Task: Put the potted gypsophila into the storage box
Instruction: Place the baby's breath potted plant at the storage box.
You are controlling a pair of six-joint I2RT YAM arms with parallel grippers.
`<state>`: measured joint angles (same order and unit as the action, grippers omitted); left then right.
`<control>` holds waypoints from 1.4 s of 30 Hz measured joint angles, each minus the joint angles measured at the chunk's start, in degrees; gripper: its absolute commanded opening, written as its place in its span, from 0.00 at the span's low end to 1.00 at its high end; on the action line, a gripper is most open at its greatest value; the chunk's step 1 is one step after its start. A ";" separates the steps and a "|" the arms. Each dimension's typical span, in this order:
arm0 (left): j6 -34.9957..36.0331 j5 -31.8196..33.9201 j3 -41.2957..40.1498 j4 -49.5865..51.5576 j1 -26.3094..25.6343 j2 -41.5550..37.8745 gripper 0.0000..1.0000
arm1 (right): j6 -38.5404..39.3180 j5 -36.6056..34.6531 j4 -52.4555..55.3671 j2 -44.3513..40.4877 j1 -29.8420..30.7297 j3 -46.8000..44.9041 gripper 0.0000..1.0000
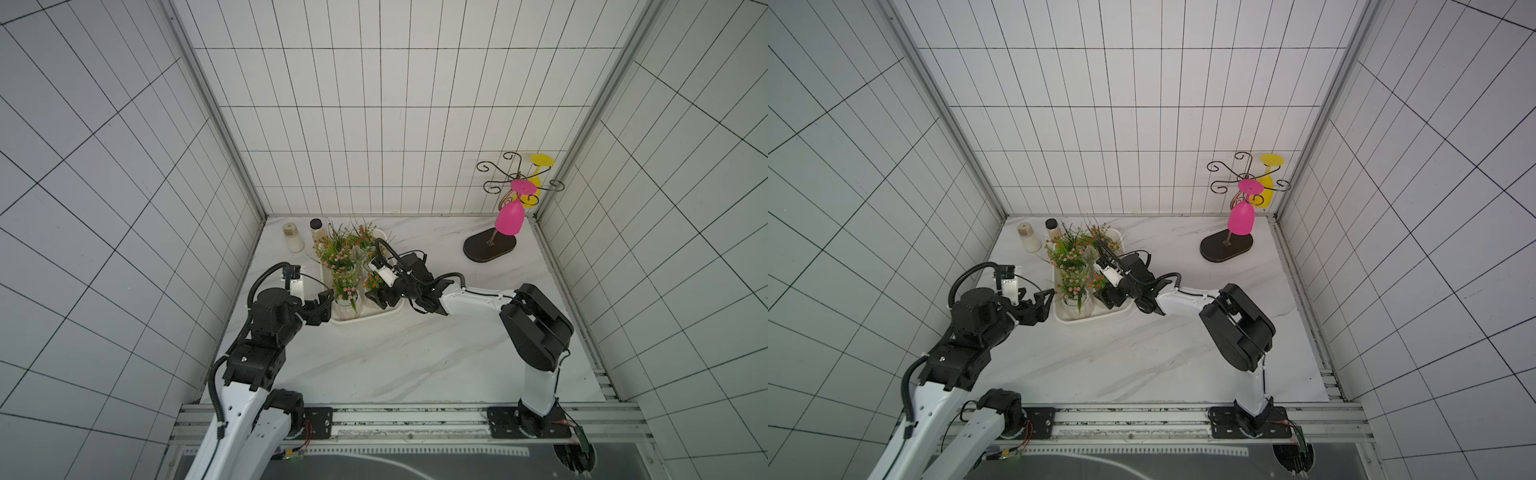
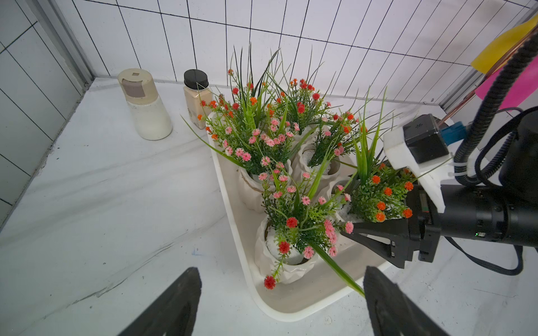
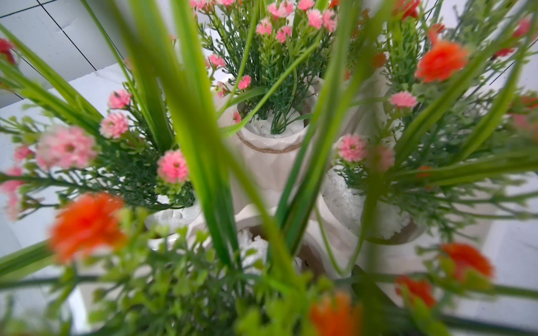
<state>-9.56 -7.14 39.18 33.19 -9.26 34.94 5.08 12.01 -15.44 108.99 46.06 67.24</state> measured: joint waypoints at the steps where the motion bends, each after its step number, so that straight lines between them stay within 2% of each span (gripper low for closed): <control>1: 0.00 0.00 0.00 0.00 0.00 0.00 0.87 | 0.04 0.00 -0.13 0.28 0.02 0.00 0.76; 7: 0.00 0.00 0.00 0.00 0.00 0.00 0.87 | 0.22 0.02 -0.50 1.57 0.02 0.00 0.80; 9: 0.00 0.00 0.00 0.00 0.00 0.00 0.87 | 0.24 0.04 -0.52 1.88 0.02 0.00 0.89; 10: 0.00 0.00 0.00 0.00 0.00 0.00 0.87 | 0.24 0.09 -0.52 1.95 0.02 0.00 0.99; 22: 0.00 0.02 0.00 0.00 0.00 -0.04 0.87 | 0.26 0.52 -3.39 0.00 0.02 -0.17 0.99; 32: 0.02 0.07 0.00 0.00 0.02 -0.04 0.87 | 0.20 -0.72 -4.02 -14.34 0.02 -7.93 0.99; 42: 0.39 1.07 -0.37 -0.94 0.07 -0.17 0.92 | -0.81 -2.49 -1.29 -28.22 0.00 -16.06 0.99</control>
<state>-9.17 -6.07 38.81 32.25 -9.19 34.76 4.27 9.52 -16.73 80.77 46.06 51.18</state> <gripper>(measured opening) 0.910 0.990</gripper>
